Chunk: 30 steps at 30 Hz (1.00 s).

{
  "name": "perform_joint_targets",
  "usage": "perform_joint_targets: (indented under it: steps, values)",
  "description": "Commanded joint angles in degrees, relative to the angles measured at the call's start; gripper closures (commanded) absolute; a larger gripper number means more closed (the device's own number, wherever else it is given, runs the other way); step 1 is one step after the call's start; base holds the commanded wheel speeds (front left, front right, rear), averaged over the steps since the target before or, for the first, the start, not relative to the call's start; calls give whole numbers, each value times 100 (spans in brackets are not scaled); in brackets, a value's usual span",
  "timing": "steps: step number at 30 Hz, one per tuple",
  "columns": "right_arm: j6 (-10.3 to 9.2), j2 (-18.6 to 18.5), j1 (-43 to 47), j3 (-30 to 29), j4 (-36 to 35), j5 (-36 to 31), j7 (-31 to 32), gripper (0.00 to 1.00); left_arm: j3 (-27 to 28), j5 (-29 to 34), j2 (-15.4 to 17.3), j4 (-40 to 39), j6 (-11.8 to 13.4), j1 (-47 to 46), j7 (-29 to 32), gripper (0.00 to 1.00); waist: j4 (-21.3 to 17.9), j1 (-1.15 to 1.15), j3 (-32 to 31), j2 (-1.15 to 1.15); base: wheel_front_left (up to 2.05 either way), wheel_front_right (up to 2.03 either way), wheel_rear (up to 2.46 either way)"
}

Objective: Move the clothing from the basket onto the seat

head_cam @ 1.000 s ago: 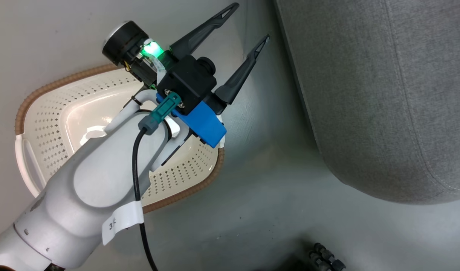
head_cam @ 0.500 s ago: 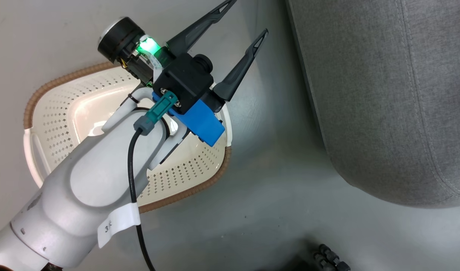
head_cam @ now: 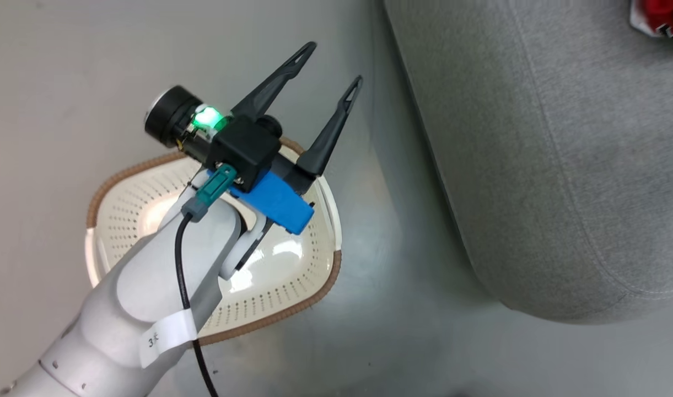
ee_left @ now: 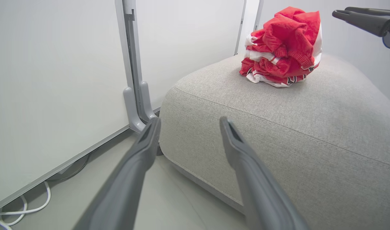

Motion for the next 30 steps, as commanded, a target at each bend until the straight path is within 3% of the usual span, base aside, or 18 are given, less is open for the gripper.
perform_joint_targets:
  steps: [1, 14, 21, 30]
  values:
    - [1, 111, 309, 165, -257, -24, -20, 0, 124, -59, -13, 50, 54, 206, -59, 0, 71, 0, -501, 0, 0, 0, 0]
    - [1, 597, 1611, 1130, -1149, 50, -19, 0, 1591, 136, -163, -448, 253, 1688, -79, 0, 595, 0, -1807, 0, 0, 0, 0]
    - [1, 792, 2106, 1507, -1304, 124, -19, 0, 2544, 458, -322, -725, 189, 2568, -79, 0, 883, 0, -2302, 0, 0, 0, 0]
    - [1, 939, 2586, 1800, -1315, 130, -19, 0, 3531, 898, -682, -845, -72, 3420, -80, 0, 1208, 0, -2719, 0, 0, 0, 0]
